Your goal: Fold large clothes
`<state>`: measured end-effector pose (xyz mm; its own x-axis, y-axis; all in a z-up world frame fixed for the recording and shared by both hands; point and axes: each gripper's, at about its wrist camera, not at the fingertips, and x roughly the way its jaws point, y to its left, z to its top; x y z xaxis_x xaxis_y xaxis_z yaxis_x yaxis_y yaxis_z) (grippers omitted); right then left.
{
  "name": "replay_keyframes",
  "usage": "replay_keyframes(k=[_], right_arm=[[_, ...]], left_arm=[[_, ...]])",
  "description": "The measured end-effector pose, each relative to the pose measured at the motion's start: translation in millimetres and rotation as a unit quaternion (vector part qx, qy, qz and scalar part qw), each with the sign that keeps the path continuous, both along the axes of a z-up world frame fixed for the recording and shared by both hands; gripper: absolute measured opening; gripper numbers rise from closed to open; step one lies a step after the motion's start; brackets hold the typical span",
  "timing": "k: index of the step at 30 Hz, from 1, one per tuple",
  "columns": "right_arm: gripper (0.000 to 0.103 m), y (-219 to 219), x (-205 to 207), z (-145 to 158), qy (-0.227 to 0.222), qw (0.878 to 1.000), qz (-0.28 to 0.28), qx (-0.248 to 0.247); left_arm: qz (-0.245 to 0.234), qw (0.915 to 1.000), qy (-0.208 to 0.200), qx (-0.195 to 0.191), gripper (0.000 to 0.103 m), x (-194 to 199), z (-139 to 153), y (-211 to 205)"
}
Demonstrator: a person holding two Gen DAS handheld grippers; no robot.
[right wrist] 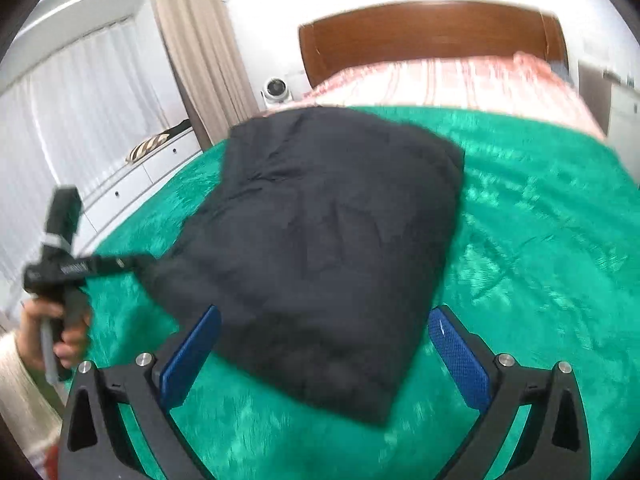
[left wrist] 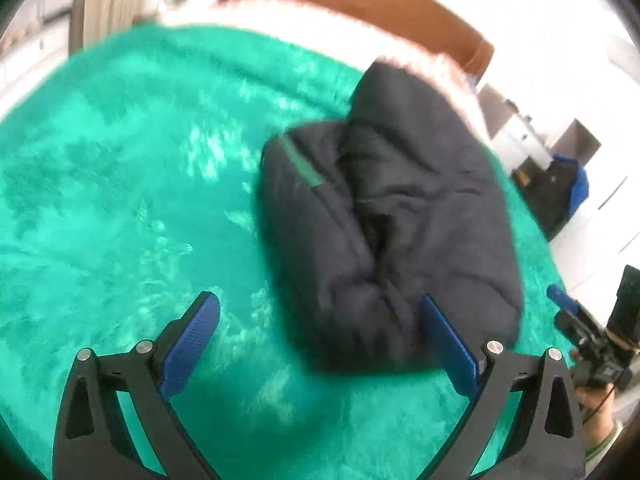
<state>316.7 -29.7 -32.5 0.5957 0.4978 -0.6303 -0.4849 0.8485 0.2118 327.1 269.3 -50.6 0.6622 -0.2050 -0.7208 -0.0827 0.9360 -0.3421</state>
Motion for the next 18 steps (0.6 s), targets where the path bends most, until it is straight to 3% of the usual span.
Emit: replay_keyframes(k=[3, 6, 7, 9, 12, 14, 16, 18], right_arm=[[0.102, -9.7, -39.8, 16.3, -0.061, 0.998, -0.019, -0.018], [0.102, -44.6, -84.2, 43.7, -0.128, 0.99, -0.054, -0.011], [0.103, -51.1, -97.0, 49.1, -0.142, 0.988, -0.068, -0.007], [0.103, -67.3, -113.5, 54.9, -0.15, 0.983, -0.103, -0.005], [0.103, -85.0, -129.7, 56.4, -0.123, 0.984, -0.127, -0.007], [0.103, -98.1, -148.8, 60.3, -0.144, 0.979, -0.143, -0.002], [0.103, -104.7, -168.8, 69.8, -0.172, 0.974, -0.15, 0.011], [0.103, -107.7, -182.5, 74.8, -0.171, 0.973, -0.152, 0.0]], left_arm=[[0.022, 0.9915, -0.054, 0.116, 0.102, -18.2, 34.8, -32.5], [0.043, 0.9673, -0.102, 0.228, 0.103, -49.9, 52.5, -56.2], [0.049, 0.9627, -0.107, 0.244, 0.103, -62.5, 56.8, -61.9], [0.061, 0.9581, -0.107, 0.258, 0.103, -97.9, 67.1, -69.0], [0.069, 0.9513, -0.114, 0.278, 0.103, -137.6, 78.5, -82.1], [0.078, 0.9464, -0.124, 0.288, 0.103, -153.2, 83.8, -103.7], [0.076, 0.9471, -0.134, 0.281, 0.103, -181.7, 86.2, -107.3], [0.078, 0.9504, -0.139, 0.267, 0.103, -196.6, 92.0, -114.3]])
